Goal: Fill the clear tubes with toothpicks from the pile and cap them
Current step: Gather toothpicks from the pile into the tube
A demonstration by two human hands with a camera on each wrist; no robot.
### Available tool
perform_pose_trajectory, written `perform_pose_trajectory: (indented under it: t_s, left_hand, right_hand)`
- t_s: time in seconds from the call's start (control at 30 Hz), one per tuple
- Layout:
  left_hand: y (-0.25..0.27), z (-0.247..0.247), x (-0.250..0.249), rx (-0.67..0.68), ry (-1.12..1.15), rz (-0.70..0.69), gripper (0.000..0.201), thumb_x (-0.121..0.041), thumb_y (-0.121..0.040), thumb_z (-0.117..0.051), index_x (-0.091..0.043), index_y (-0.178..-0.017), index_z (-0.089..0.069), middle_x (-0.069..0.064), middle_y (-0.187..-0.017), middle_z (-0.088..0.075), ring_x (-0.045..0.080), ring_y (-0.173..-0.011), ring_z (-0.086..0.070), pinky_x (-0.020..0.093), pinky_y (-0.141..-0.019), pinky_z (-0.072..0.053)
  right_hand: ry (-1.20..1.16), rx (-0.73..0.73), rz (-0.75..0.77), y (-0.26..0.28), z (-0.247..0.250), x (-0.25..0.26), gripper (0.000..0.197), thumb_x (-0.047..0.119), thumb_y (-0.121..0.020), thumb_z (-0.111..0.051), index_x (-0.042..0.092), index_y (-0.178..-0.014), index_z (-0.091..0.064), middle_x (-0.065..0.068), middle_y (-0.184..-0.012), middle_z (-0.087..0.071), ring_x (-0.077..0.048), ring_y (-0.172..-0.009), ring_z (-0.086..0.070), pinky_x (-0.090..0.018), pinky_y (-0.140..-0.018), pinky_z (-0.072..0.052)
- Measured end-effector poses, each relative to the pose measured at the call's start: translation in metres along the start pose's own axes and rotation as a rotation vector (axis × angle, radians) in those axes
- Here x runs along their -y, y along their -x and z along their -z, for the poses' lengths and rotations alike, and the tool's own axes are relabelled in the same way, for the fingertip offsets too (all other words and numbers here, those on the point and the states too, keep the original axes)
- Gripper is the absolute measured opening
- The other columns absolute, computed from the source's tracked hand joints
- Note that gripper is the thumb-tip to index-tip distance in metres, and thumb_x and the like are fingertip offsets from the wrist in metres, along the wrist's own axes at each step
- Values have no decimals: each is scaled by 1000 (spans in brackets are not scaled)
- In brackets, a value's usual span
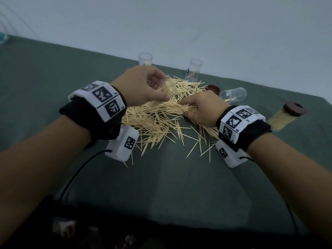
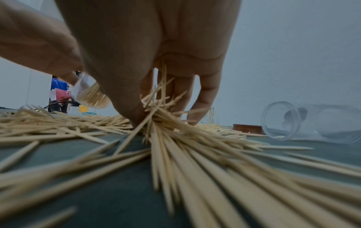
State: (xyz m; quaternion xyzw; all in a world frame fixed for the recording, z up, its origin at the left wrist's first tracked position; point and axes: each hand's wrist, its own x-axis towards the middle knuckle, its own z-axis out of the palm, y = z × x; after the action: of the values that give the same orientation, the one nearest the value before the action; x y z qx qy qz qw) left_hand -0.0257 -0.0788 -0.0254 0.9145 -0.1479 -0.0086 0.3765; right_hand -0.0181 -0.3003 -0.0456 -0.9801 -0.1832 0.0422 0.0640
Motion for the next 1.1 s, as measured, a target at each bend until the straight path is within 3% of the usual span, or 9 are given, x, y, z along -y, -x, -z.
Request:
perform_pose_trajectory:
  t_s: [0.13,0.3,0.57,0.7,0.77,0.9,1.1]
  left_hand:
    - [-1,1,1,-3,-6,4,58,-45,-70,-81,-25,-120,-60,-12,-106,-66,4,-99,-63,23,-91,-50]
    - [-1,3,1,7,-17,5,58,-44,-72,-80,-24,-123,-62,-13,-105,-65,4,-100,-63,21,-91,-47]
    - [-1,3,2,4,-23,5,56,-42,-73,-80,-25,-123,-62,-14,-105,-65,3,-102,-62,17,-89,-44]
    - [-1,2,2,5,-26,5,57,-43,-72,-80,-25,-123,-62,-14,-106,-65,3,-103,-62,18,-91,-43]
    - [0,2,2,12,-34,2,58,-42,-73,-80,-24,-124,-62,-13,-108,-66,4,-104,-61,19,-93,-44]
    - [-1,3,2,3,-33,1,57,-42,-72,-81,-24,-123,-62,-12,-107,-66,4,-103,-62,20,-92,-44]
    - [-3,3,2,1,-39,-1,57,-43,-72,-81,-25,-123,-62,-16,-103,-64,2,-101,-61,9,-81,-40]
  right_hand:
    - [-47,10,-26,3,6,-4,44,33,-89,-67,32,-132,-57,3,-136,-58,-17,-126,-52,-28,-104,-37]
    - [-125,-14,-83,4,10,-12,36,38,-85,-71,33,-120,-66,3,-122,-63,-15,-112,-57,-31,-100,-45]
    - [-138,-57,-106,16,20,-21,35,36,-87,-70,29,-121,-66,5,-125,-64,-12,-114,-56,-18,-92,-34]
    - [-167,-11,-86,19,15,-16,28,41,-85,-70,34,-112,-69,11,-105,-69,-4,-92,-62,-22,-85,-48]
    - [-130,57,-62,19,11,-11,41,51,-83,-68,34,-120,-66,10,-113,-68,-6,-101,-62,-27,-93,-49]
    - [0,139,-51,13,7,2,70,64,-75,-68,31,-135,-54,7,-136,-57,-15,-123,-53,-32,-105,-40]
    - [36,98,-49,5,4,14,60,53,-83,-67,28,-136,-54,2,-128,-62,-18,-115,-57,-32,-98,-45]
